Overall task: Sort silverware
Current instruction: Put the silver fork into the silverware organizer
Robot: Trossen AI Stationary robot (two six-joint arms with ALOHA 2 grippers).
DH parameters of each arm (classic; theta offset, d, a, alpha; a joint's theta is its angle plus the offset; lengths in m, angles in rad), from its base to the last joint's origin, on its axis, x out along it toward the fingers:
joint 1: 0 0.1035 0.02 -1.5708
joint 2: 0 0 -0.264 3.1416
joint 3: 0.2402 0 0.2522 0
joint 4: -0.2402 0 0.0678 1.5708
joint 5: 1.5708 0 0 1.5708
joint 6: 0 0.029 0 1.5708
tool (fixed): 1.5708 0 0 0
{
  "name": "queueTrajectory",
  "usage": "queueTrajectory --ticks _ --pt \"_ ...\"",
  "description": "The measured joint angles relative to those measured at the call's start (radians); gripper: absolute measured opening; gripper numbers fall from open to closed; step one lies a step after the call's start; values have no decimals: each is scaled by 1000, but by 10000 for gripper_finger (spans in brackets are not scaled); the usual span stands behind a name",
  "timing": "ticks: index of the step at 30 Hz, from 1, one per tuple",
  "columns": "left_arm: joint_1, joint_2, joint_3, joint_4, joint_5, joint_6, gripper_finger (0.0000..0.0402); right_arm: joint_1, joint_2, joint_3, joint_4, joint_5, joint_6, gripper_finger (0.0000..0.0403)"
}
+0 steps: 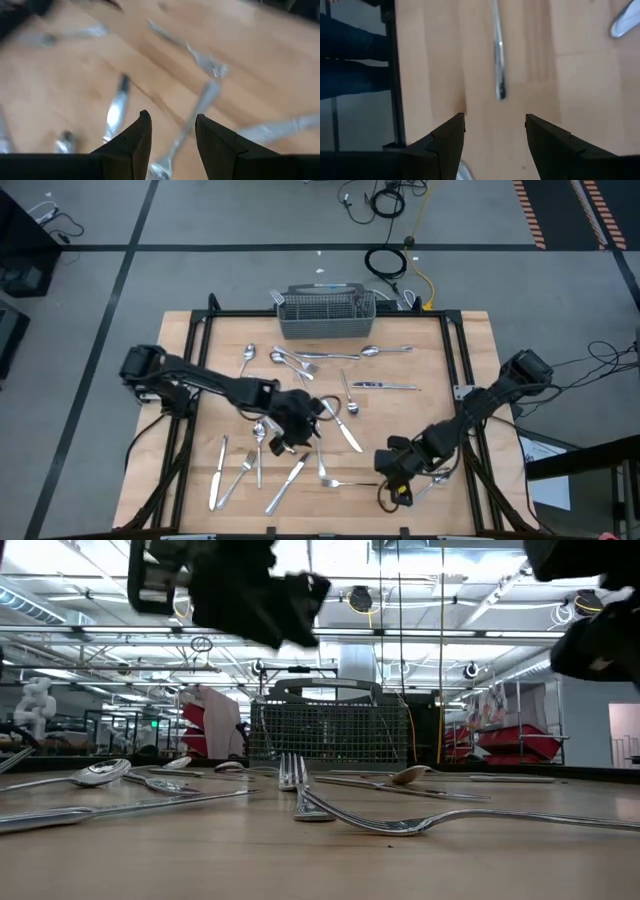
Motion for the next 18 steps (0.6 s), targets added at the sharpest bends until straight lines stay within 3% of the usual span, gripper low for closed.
queueTrajectory --ticks 6,18 --pt "-2 103 57 -46 -30 178 157 54 0 0 1 49 28 199" --pt "4 269 94 -52 -73 332 157 90 0 0 7 85 87 199"
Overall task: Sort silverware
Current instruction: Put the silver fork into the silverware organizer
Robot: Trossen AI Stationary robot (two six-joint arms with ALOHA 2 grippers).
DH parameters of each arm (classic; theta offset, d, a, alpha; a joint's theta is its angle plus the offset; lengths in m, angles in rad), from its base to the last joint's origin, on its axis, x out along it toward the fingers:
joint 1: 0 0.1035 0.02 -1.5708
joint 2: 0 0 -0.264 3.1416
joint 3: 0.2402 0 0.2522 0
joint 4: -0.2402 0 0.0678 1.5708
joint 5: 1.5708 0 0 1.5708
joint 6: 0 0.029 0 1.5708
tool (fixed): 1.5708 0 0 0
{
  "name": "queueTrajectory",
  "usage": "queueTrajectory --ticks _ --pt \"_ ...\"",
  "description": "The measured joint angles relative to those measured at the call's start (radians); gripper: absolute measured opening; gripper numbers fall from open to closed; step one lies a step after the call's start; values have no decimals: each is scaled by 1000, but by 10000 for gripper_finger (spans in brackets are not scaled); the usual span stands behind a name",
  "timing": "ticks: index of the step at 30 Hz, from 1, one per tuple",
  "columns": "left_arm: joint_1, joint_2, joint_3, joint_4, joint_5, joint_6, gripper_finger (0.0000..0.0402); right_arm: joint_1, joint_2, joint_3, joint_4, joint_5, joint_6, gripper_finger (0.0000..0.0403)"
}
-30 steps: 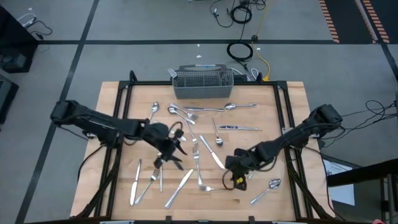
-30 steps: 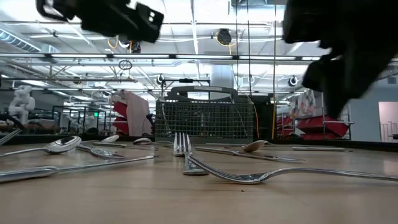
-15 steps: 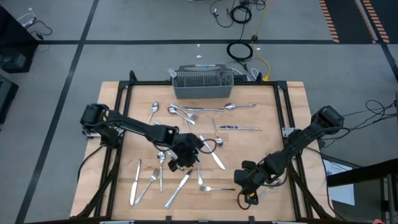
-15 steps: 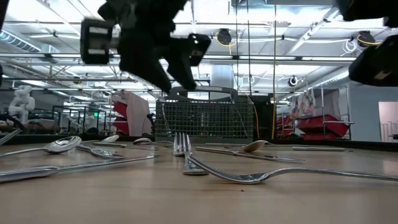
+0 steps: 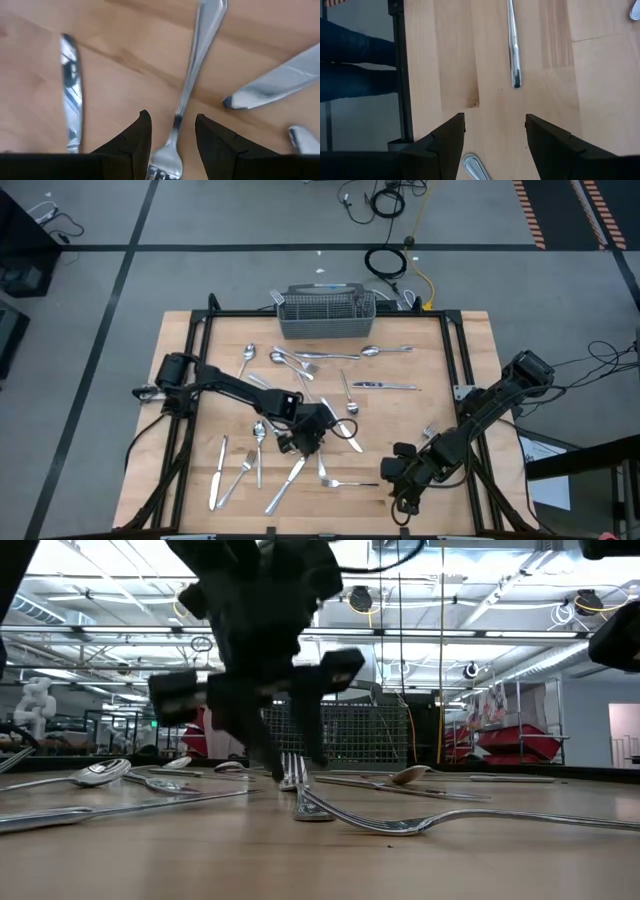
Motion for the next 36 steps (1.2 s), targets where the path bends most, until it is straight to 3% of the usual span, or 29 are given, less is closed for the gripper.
queueTrajectory --ticks 6,13,19,33,36 --pt "12 58 8 19 3 12 145 0 0 0 6 17 20 199" --pt "12 91 39 -45 -5 50 17 -1 0 1 17 34 71 199" --pt "6 79 42 -69 -90 35 9 -1 0 1 32 73 98 199" --pt "-8 -27 294 -493 -395 -48 2 -1 0 1 27 228 90 199" --pt "-6 -60 341 -603 -519 -39 2 -1 0 1 19 253 91 199"
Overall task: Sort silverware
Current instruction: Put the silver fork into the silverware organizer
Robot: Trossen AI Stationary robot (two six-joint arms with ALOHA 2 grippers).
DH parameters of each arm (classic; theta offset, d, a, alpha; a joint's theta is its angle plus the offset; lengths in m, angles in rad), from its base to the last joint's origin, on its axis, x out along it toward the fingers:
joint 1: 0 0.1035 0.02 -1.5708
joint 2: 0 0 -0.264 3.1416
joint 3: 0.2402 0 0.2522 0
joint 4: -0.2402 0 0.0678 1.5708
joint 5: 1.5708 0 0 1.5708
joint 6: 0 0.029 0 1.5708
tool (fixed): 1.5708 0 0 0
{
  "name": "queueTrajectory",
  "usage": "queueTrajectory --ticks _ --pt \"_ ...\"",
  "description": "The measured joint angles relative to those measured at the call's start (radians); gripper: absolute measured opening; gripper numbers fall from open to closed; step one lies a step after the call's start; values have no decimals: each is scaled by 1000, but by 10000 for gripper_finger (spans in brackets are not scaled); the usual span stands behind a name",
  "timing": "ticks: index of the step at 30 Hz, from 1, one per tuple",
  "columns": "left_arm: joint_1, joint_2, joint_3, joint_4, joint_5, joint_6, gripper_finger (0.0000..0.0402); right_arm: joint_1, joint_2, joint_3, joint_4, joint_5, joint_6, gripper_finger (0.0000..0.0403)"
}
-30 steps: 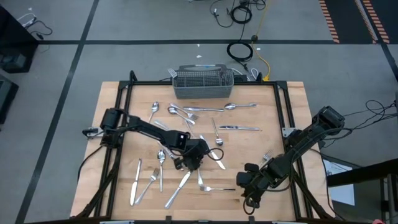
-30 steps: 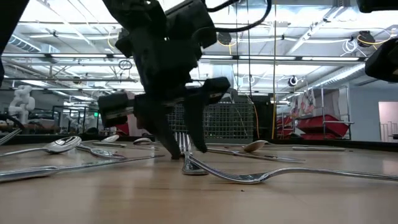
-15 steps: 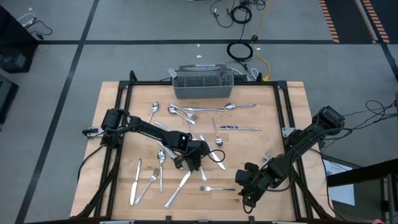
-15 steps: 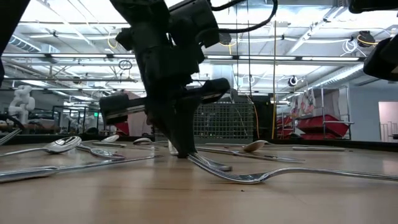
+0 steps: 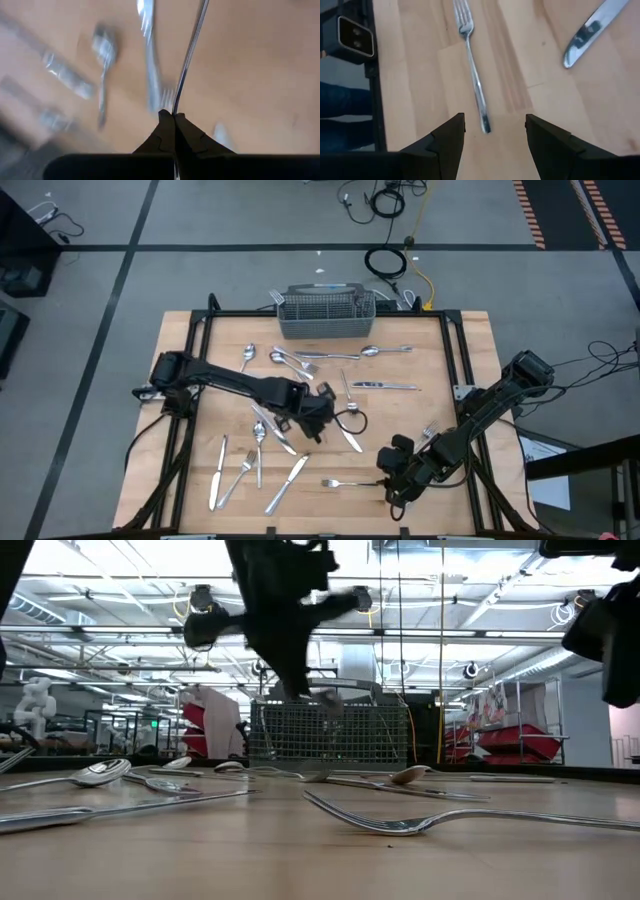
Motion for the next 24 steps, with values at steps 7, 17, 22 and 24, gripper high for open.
queueTrajectory --ticks 7,17,22,24 --pt "51 -56 49 -180 -388 82 1 0 0 0 -26 78 1 199" --pt "297 -125 48 -209 -692 191 1 -1 0 0 -36 117 10 199" --pt "446 -159 48 -163 -766 292 1 -1 0 0 -36 114 29 199" --pt "502 -167 48 -124 -779 330 1 -1 0 0 -36 114 29 199"
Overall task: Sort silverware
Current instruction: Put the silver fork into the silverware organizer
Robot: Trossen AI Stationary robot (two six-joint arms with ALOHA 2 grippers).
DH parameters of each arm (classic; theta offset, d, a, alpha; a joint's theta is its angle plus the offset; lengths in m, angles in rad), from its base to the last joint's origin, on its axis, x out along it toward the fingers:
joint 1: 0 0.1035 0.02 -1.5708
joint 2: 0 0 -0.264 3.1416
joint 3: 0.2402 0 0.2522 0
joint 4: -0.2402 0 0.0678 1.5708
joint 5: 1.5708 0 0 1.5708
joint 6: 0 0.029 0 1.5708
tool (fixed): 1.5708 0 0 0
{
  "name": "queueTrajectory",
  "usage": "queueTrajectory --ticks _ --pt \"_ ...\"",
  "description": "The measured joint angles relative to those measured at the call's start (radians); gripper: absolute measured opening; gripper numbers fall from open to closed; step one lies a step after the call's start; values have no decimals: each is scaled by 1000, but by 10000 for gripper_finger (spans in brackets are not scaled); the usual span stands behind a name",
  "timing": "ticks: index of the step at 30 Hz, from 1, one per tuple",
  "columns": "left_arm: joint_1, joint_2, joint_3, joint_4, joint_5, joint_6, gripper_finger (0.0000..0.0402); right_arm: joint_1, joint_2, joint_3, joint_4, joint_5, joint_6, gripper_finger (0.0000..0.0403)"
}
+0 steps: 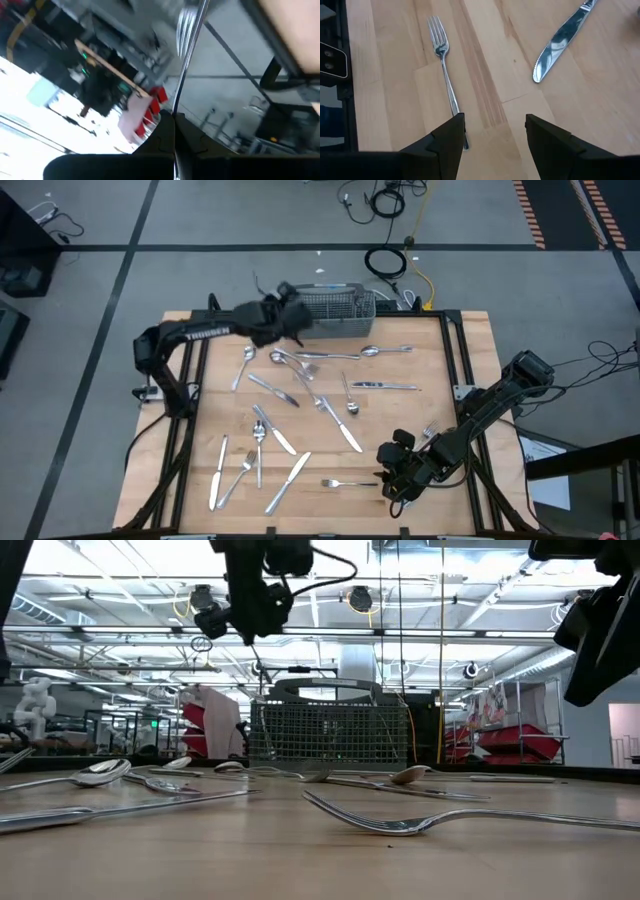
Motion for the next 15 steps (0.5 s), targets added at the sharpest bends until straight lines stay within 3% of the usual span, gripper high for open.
queueTrajectory --ticks 7,15 --pt "134 5 0 140 -40 83 1 0 0 0 -3 2 12 199" --pt "167 86 0 188 -39 148 0 0 0 0 -5 3 27 199"
